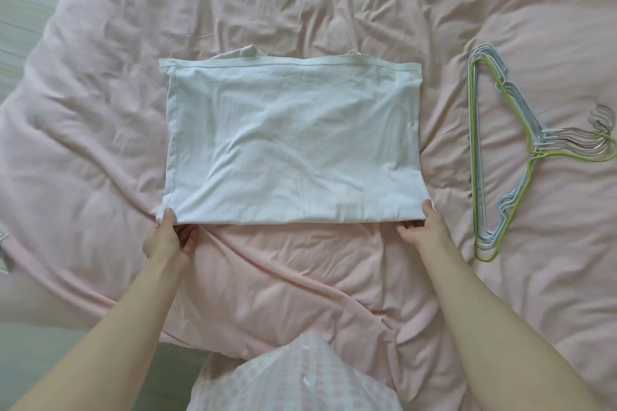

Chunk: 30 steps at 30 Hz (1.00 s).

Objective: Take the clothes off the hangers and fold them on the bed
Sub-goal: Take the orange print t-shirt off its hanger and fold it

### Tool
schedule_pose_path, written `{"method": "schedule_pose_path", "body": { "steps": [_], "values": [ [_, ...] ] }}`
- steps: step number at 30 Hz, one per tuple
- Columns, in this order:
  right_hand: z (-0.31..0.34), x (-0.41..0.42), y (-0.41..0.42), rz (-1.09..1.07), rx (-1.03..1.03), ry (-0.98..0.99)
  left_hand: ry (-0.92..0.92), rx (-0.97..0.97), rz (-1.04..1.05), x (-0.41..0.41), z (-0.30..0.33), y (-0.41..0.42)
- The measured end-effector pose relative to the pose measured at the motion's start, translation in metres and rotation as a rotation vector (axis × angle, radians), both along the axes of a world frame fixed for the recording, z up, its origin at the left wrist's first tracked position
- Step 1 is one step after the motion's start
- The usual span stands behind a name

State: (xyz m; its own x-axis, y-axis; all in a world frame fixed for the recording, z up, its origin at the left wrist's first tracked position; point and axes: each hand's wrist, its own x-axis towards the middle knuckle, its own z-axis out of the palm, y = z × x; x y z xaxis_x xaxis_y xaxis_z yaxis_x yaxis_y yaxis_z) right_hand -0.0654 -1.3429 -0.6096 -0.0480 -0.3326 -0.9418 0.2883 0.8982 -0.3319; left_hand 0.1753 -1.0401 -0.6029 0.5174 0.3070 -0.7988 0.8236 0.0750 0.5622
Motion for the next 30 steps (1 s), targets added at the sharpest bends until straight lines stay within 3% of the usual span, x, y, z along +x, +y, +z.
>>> {"method": "schedule_pose_path", "body": {
  "steps": [7, 14, 24, 26, 27, 30],
  "values": [
    [0.046, -0.007, 0.021, 0.011, -0.163, 0.027, -0.103, 0.034, 0.039, 0.004, 0.031, 0.003],
    [0.072, -0.057, 0.059, 0.004, -0.132, 0.12, -0.109, -0.001, 0.028, -0.021, 0.061, 0.029],
    [0.04, -0.131, 0.123, 0.048, -0.057, 0.214, -0.112, 0.014, -0.095, -0.083, 0.047, 0.083],
    [0.036, -0.131, 0.129, 0.185, -0.092, 0.327, -0.119, 0.008, -0.114, -0.084, 0.046, 0.083],
    [0.034, -0.131, 0.132, 0.316, -0.135, 0.473, -0.119, 0.007, -0.122, -0.085, 0.044, 0.084],
    [0.037, -0.128, 0.145, 0.844, -0.384, 0.892, -0.128, -0.016, -0.156, -0.086, 0.043, 0.086]
  ]
}}
